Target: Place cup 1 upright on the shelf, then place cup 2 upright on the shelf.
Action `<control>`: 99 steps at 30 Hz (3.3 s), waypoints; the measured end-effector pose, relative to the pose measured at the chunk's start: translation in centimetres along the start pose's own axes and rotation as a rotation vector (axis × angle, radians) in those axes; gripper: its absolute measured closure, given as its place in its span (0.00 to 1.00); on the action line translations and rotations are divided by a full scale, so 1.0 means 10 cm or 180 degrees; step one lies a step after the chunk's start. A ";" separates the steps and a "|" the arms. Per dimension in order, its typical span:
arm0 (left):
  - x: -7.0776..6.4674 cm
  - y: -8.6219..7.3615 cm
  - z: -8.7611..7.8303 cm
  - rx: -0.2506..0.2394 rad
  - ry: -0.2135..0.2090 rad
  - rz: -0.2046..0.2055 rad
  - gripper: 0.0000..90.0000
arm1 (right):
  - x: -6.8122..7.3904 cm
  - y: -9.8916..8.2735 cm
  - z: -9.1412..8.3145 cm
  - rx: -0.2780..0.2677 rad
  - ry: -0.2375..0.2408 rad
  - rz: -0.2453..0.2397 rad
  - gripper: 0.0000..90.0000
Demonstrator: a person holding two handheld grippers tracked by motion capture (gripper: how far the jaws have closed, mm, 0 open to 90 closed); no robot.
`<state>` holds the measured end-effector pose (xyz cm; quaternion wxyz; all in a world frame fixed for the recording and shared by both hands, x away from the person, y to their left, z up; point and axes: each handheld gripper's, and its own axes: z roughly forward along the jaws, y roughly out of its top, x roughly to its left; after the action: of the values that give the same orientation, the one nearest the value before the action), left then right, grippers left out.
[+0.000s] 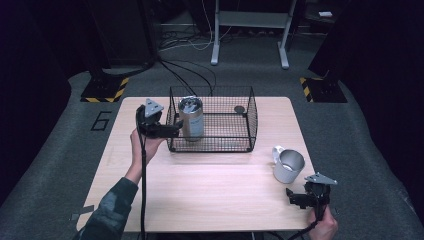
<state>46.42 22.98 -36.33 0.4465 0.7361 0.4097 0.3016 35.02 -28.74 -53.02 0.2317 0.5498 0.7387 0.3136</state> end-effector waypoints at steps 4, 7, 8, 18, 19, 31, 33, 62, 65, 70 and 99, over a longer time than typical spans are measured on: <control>0.06 -0.27 -0.13 0.0083 -0.0011 -0.0017 0.00 | 0.00 0.00 0.00 -0.0004 -0.0001 0.0001 0.00; 0.07 -0.44 -0.19 0.0122 0.0008 -0.0017 0.00 | 0.00 0.00 0.00 -0.0008 -0.0001 -0.0002 0.00; 0.08 -0.49 -0.21 0.0153 -0.0004 -0.0015 0.00 | 0.01 0.00 0.01 -0.0022 0.0002 0.0015 0.00; 0.13 -0.91 -0.25 0.0348 0.0012 -0.0128 0.00 | 0.00 0.01 0.01 -0.0020 -0.0003 -0.0010 0.00; 0.15 -1.00 -0.25 0.0411 0.0027 -0.0136 0.00 | 0.01 0.01 0.01 -0.0016 -0.0003 -0.0003 0.00; 0.38 -1.60 -0.11 0.0921 0.0027 -0.0329 0.00 | 0.00 0.01 0.01 -0.0001 0.0004 -0.0024 0.00; 0.43 -1.64 -0.10 0.0969 0.0034 -0.0354 0.00 | 0.00 0.01 0.01 0.0001 0.0002 -0.0023 0.00; 0.73 -1.88 0.05 0.1089 -0.0250 -0.0098 0.00 | 0.00 -0.01 -0.02 0.0007 0.0061 -0.0079 0.00; 0.77 -1.88 0.09 0.1058 -0.0301 -0.0071 0.00 | 0.00 -0.01 -0.02 0.0020 0.0057 -0.0095 0.00; 0.84 -1.85 0.14 0.1086 -0.0340 -0.0045 0.00 | 0.00 0.01 -0.02 0.0034 0.0048 -0.0144 0.00; 0.86 -1.84 0.16 0.1071 -0.0304 -0.0062 0.00 | 0.04 0.53 -0.34 -0.0429 0.0436 -0.0108 0.00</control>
<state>45.73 34.73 -53.02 0.3387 0.8100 0.4398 0.1891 36.07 -28.03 -46.87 0.2224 0.4977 0.7392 0.3955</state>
